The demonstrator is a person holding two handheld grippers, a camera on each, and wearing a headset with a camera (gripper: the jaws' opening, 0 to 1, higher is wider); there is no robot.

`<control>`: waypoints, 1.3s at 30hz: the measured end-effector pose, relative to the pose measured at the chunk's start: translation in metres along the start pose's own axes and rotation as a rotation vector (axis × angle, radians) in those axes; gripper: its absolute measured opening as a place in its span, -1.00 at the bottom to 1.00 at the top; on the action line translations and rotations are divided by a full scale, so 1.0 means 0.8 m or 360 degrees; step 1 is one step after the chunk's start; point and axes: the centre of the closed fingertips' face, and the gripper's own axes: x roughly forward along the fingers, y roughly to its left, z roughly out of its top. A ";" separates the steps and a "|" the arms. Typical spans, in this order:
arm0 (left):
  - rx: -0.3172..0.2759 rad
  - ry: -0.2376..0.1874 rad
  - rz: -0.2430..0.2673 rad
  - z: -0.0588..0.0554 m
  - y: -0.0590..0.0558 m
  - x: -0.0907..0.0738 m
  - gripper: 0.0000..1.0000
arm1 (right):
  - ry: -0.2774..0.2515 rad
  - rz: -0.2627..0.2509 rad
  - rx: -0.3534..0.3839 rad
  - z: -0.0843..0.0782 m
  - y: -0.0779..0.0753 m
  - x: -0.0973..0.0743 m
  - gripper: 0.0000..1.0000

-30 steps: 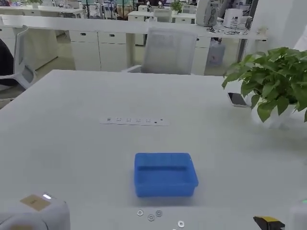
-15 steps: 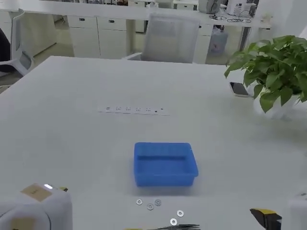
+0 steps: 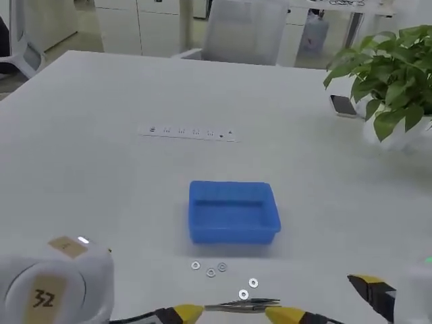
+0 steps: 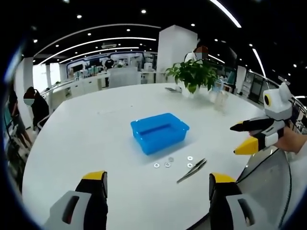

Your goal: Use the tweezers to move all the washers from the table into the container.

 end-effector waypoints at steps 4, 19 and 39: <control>0.0041 0.0012 -0.0078 0.001 -0.006 0.009 0.59 | 0.0026 0.0000 -0.0014 -0.004 0.000 0.002 0.72; 0.0298 0.0229 -0.0388 -0.037 -0.031 0.064 -0.18 | 0.0119 0.0032 -0.0023 -0.018 0.006 0.015 0.68; 0.0690 0.0393 -0.0664 -0.087 -0.063 0.128 -0.93 | 0.0133 0.0013 0.0003 -0.023 -0.001 0.009 0.68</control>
